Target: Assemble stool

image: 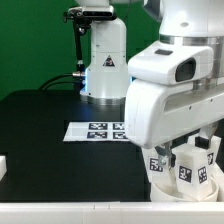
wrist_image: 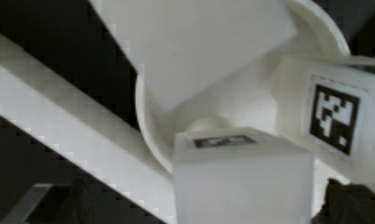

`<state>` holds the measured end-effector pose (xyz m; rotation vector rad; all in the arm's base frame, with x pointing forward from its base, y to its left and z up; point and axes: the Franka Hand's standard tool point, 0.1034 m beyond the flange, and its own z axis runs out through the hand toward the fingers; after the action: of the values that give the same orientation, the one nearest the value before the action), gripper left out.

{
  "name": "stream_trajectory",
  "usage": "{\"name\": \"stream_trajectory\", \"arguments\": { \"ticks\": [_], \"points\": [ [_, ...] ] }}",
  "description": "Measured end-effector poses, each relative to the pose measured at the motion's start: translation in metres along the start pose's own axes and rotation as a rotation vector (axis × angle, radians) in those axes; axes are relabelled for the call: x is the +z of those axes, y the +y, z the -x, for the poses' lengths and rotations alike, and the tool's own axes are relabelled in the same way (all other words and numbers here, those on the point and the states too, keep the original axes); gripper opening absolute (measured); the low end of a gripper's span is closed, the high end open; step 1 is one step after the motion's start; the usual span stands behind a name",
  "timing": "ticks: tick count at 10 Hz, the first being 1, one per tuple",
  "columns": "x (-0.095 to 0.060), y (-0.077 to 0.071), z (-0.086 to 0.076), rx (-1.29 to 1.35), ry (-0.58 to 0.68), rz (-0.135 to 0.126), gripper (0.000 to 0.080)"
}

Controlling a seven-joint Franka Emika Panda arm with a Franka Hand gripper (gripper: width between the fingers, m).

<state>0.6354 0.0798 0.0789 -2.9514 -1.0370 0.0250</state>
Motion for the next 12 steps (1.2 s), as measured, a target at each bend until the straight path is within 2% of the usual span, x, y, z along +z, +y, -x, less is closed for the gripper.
{"name": "stream_trajectory", "arguments": {
  "ticks": [1, 3, 5, 6, 7, 9, 10, 11, 12],
  "points": [
    [0.0036, -0.0050, -0.0034, 0.014, -0.001, -0.005, 0.0649],
    [0.0035, -0.0050, -0.0102, 0.109, 0.010, 0.002, 0.0649],
    [0.0044, -0.0041, -0.0085, 0.181, 0.008, 0.000, 0.0374],
    [0.0045, -0.0041, -0.0084, 0.254, 0.008, 0.000, 0.0374],
    [0.0047, -0.0041, -0.0082, 0.327, 0.008, -0.001, 0.0333],
    [0.0049, -0.0042, -0.0081, 0.480, 0.008, -0.002, 0.0333],
    [0.0054, -0.0048, -0.0089, 0.670, 0.012, -0.006, 0.0333],
    [0.0054, -0.0044, -0.0078, 0.859, 0.005, -0.022, 0.0333],
    [0.0044, -0.0026, -0.0070, 1.038, -0.004, -0.067, 0.0333]
  ]
}}
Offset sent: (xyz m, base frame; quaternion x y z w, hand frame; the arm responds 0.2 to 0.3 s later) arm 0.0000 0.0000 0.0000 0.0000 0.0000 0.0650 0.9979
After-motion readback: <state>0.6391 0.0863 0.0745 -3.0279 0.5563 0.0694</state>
